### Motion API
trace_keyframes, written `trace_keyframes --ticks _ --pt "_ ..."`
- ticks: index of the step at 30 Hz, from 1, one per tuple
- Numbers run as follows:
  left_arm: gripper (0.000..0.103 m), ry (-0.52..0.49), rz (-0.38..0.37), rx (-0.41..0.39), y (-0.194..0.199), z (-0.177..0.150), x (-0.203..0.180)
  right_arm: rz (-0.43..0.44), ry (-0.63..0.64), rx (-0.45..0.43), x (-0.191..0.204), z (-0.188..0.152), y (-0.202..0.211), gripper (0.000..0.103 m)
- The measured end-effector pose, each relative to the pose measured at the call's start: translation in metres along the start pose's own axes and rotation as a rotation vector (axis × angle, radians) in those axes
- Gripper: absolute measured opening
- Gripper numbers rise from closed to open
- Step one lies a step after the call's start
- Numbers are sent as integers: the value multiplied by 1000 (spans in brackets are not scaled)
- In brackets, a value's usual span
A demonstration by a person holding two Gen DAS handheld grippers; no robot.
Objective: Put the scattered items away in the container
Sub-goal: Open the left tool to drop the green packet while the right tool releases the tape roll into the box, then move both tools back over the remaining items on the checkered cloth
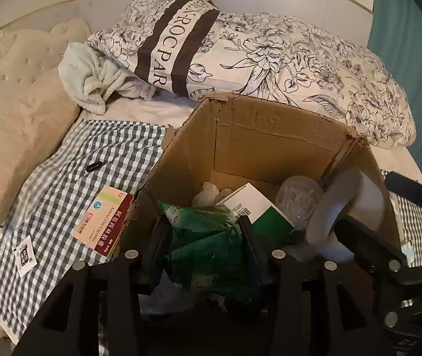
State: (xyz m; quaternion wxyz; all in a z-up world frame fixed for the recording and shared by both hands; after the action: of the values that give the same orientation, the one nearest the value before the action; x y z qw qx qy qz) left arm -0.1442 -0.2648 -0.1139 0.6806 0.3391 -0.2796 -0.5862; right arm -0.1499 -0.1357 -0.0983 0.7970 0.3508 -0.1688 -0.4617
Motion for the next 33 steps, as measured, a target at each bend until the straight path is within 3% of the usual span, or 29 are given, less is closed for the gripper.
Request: trace_keyframes --ticks 5,8,20,26,33 --pt "72 -7 -5 -41 19 3 -5 -13 -13 -29 -7 0 17 94" --pt "78 -4 -7 -65 30 6 -7 -19 -17 -48 -10 2 28 94" --pt "93 3 25 -162 79 14 -13 -46 -44 -140 -19 6 80 95" --pt "102 22 59 -224 106 12 -11 -60 -56 -204 -22 6 111 102" --pt "103 27 108 -288 142 9 -12 -81 -60 -264 -25 5 145 103"
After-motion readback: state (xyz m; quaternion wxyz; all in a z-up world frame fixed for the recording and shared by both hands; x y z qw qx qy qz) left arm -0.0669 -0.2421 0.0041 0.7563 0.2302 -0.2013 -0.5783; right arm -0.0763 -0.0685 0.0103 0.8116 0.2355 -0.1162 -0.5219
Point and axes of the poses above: each gripper's, at about its wrist camera, not at the fingertips, and y roughly against the way its jaws point, x to its left, z to its top, the point moved 1 cm from there along -y, roughly the way its jaws point, and after that the axes turned 1 degree about x, right-handed, at the moved point
